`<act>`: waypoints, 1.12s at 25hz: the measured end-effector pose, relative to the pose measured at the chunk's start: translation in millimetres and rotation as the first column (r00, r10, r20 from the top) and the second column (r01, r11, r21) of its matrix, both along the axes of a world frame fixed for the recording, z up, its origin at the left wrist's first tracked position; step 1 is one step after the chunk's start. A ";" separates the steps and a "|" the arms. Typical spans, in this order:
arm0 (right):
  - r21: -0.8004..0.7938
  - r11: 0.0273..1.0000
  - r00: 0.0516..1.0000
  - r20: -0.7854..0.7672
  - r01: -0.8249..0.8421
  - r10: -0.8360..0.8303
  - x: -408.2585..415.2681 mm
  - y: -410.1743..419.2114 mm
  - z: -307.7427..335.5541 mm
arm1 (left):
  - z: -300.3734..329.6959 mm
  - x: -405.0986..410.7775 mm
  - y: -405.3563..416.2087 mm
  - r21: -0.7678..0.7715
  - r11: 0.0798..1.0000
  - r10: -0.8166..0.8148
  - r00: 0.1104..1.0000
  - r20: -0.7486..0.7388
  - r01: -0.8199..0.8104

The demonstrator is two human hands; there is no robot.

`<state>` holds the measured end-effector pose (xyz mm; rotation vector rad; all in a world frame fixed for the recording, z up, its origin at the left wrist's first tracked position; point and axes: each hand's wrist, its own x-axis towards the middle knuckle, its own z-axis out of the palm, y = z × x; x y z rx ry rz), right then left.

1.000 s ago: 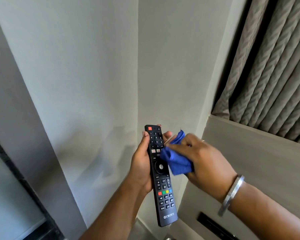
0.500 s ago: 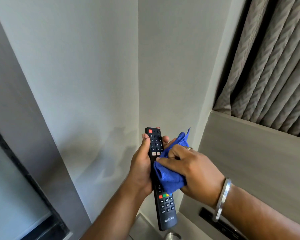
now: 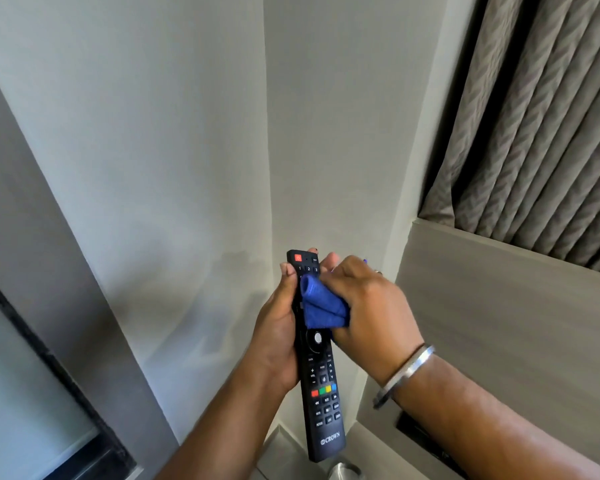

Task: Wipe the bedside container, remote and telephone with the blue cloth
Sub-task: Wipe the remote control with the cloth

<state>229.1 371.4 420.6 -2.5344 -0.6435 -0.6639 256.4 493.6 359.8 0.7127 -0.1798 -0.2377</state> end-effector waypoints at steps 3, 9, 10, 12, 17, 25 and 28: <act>-0.127 0.975 0.978 -0.124 -0.184 0.168 -17.6 -8.6 -14.0 | -0.6 5.7 6.0 -0.108 0.994 0.002 0.999 -0.050 -0.008; -0.005 0.999 0.994 -0.108 -0.035 0.034 -15.4 -37.9 -13.4 | 6.7 17.5 14.2 -0.141 0.988 0.050 0.998 -0.045 -0.056; 0.059 0.998 0.997 -0.082 -0.006 0.011 -14.8 -32.6 -13.3 | 6.5 18.4 11.6 -0.129 0.990 0.043 0.998 -0.047 -0.048; 0.102 0.995 0.995 -0.096 -0.019 0.029 -17.5 -16.4 -17.9 | 6.4 19.8 4.9 -0.120 0.992 0.038 0.998 -0.051 -0.044; -0.060 0.987 0.948 -0.293 -0.149 0.125 -38.9 -18.5 -35.6 | 4.5 32.0 8.2 -0.208 0.973 0.074 0.989 -0.125 -0.099; -0.191 0.980 0.994 -0.090 0.050 -0.068 -17.0 -40.0 -25.3 | -8.3 25.3 -12.8 -0.174 0.984 -0.028 0.998 -0.057 0.018; -0.312 0.950 0.995 -0.090 0.014 -0.044 -19.0 -32.3 -33.5 | -9.8 24.6 -13.4 -0.142 0.989 -0.030 0.999 -0.031 0.026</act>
